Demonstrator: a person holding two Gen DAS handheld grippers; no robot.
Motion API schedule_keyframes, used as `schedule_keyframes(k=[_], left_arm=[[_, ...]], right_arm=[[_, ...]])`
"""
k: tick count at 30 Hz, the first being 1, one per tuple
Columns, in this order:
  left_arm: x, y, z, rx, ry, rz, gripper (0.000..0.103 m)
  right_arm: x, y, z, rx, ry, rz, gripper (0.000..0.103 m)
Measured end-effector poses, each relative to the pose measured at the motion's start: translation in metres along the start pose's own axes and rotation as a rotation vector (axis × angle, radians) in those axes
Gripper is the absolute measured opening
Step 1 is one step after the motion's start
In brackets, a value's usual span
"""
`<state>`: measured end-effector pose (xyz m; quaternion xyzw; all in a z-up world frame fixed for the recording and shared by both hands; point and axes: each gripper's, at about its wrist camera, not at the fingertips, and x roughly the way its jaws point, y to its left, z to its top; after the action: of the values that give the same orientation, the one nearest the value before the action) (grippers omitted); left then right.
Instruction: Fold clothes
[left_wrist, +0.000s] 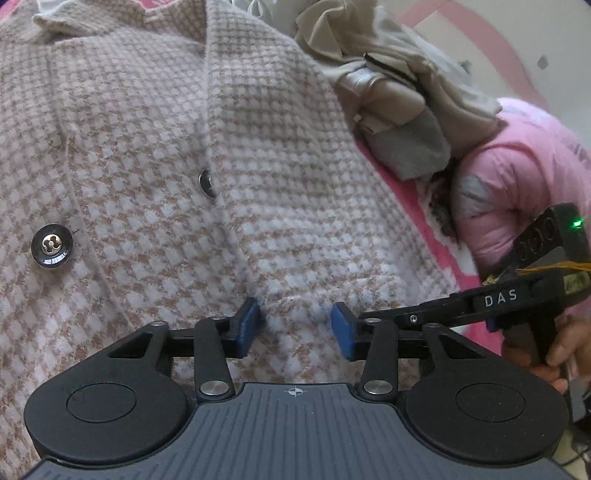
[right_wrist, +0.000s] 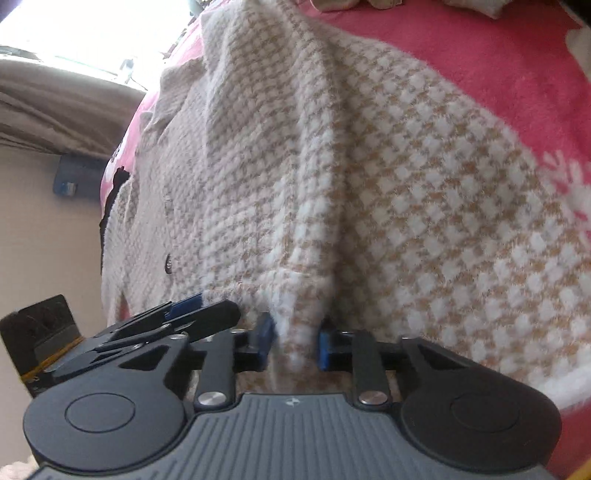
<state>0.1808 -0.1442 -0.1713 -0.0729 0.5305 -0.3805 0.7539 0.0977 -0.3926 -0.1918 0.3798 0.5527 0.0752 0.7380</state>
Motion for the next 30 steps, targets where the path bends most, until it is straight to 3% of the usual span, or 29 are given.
schedule_keyframes(k=[4,6,12,24,30], left_arm=[[0.002,-0.008,0.002,-0.010,0.010,0.046,0.020],[-0.001,-0.011,0.003,-0.034,0.008,0.053,0.018],[-0.014,-0.033,-0.009,-0.081,-0.046,0.033,0.017],[0.023,-0.070,-0.049,-0.096,-0.014,0.014,0.017],[0.031,-0.076,-0.050,-0.060,-0.010,0.012,0.017]], right_arm=[[-0.006,0.005,0.000,-0.050,-0.031,0.007,0.015],[-0.012,0.014,0.001,-0.107,-0.041,-0.010,0.015],[-0.044,0.027,-0.004,-0.278,-0.071,-0.059,0.015],[-0.067,-0.013,-0.013,-0.337,-0.036,-0.173,0.015],[-0.082,-0.001,-0.012,-0.487,-0.089,-0.220,0.015]])
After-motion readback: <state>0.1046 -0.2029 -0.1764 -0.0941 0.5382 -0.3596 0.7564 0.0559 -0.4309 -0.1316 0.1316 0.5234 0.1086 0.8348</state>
